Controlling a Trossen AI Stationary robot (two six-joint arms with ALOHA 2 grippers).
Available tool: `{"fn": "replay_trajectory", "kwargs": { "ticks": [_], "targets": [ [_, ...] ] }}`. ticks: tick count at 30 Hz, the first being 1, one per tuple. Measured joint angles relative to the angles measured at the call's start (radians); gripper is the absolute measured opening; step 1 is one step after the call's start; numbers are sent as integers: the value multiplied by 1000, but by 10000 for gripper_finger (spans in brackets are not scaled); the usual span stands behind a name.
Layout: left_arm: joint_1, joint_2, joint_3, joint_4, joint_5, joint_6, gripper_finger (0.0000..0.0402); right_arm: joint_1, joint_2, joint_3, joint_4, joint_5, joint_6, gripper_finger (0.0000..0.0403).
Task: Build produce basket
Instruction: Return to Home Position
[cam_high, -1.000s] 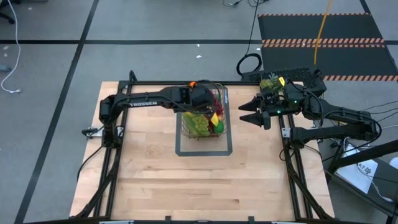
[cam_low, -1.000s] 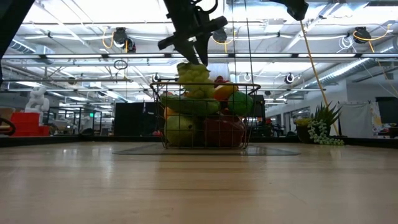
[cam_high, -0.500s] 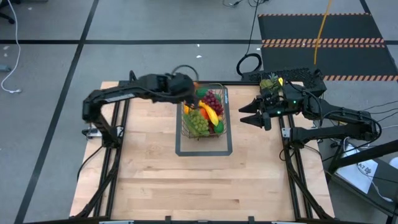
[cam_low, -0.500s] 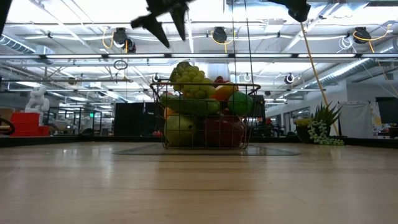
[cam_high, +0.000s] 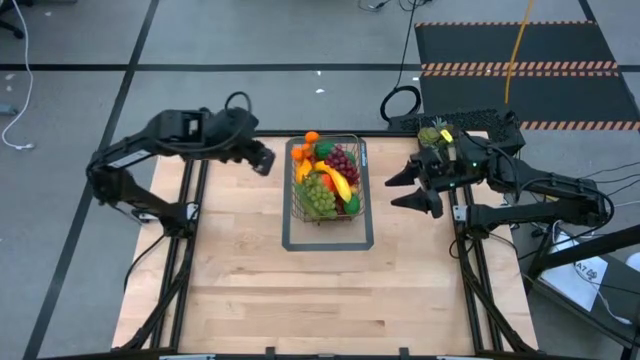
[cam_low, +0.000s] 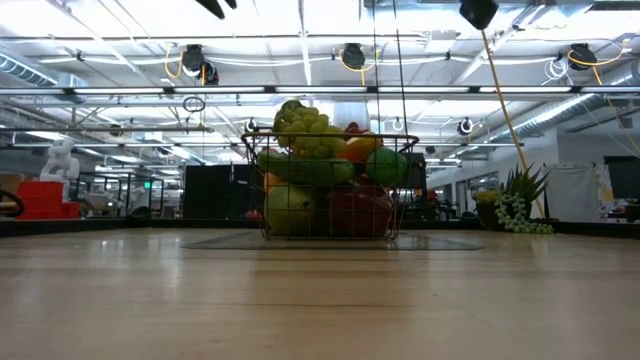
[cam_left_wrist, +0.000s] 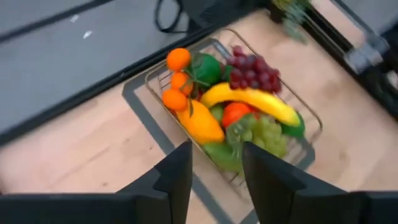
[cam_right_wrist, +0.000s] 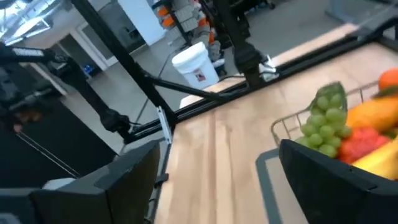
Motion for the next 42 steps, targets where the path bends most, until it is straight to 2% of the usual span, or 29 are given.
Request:
{"fn": "replay_trajectory", "kwargs": {
  "ticks": [5, 8, 10, 12, 16, 19, 23, 30, 36, 42],
  "targets": [
    [-32, -41, 0, -31, 41, 174, 123, 0, -9, 0, 5, 1, -126, 289],
    [-49, -40, 0, -84, 38, 215, 120, 0, -14, 0, 6, 1, -227, 255],
    [-59, -37, 0, -104, 39, 310, 120, 0, -14, 0, 18, 1, -286, 227],
    [-77, -33, -17, -55, 54, 431, 120, 0, -15, 0, 21, 1, -353, 196],
    [-105, -38, -93, 94, 165, 652, 120, 0, -15, 0, 35, 3, -463, 126],
    [-107, -82, -192, 200, 226, 704, 119, 0, -15, 0, 46, 16, -485, 71],
    [-105, -167, -377, 357, 253, 708, 105, 0, -15, 0, 77, 34, -554, 9],
    [-99, -374, -664, 629, 266, 724, 9, 0, -15, 0, 117, 84, -653, 8],
    [-89, -553, -804, 676, 252, 735, 12, 0, -15, 0, 133, 85, -658, 2],
    [-66, -655, -843, 650, 208, 756, 9, 0, -14, -26, 163, 111, -671, 1]
  ]
}}
